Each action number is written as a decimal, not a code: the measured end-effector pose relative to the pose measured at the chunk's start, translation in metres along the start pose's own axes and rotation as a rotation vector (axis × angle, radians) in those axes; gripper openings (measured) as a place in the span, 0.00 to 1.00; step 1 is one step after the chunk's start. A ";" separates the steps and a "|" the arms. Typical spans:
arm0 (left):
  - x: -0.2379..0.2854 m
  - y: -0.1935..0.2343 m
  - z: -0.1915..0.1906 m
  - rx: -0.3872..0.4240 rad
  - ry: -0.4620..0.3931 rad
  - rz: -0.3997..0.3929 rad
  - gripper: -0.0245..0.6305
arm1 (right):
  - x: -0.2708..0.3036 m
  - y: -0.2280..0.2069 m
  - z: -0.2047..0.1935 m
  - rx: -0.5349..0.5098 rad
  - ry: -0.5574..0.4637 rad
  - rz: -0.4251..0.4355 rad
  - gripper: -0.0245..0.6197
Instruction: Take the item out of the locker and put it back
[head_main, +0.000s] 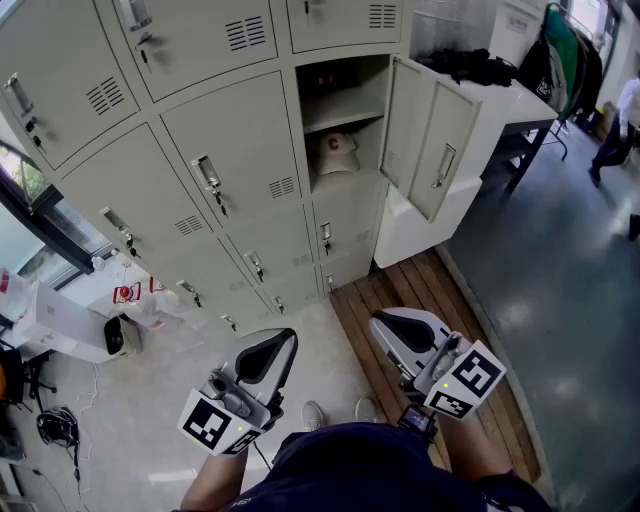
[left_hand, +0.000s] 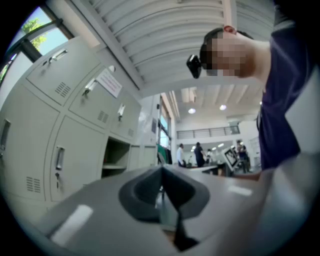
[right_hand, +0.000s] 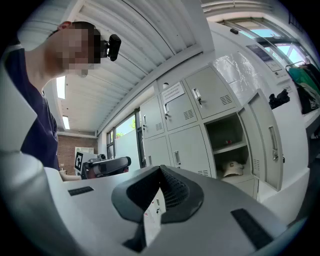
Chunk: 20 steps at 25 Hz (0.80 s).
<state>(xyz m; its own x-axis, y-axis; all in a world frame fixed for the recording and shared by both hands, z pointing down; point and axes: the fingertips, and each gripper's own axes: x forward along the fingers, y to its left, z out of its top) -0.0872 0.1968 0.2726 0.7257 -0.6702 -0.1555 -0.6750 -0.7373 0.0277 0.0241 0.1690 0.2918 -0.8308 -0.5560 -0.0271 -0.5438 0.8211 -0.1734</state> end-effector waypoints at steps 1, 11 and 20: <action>0.001 -0.001 0.000 0.000 -0.001 0.000 0.04 | -0.001 -0.001 0.000 0.001 0.001 0.000 0.05; 0.010 -0.011 -0.006 -0.006 0.009 0.005 0.04 | -0.013 -0.007 -0.004 0.012 0.003 0.004 0.05; 0.022 -0.028 -0.008 0.005 0.013 0.028 0.04 | -0.029 -0.018 0.000 0.041 -0.023 0.024 0.05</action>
<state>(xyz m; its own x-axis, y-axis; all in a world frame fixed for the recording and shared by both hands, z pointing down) -0.0513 0.2021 0.2768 0.7083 -0.6915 -0.1421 -0.6955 -0.7180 0.0271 0.0579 0.1702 0.2959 -0.8405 -0.5392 -0.0539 -0.5178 0.8285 -0.2131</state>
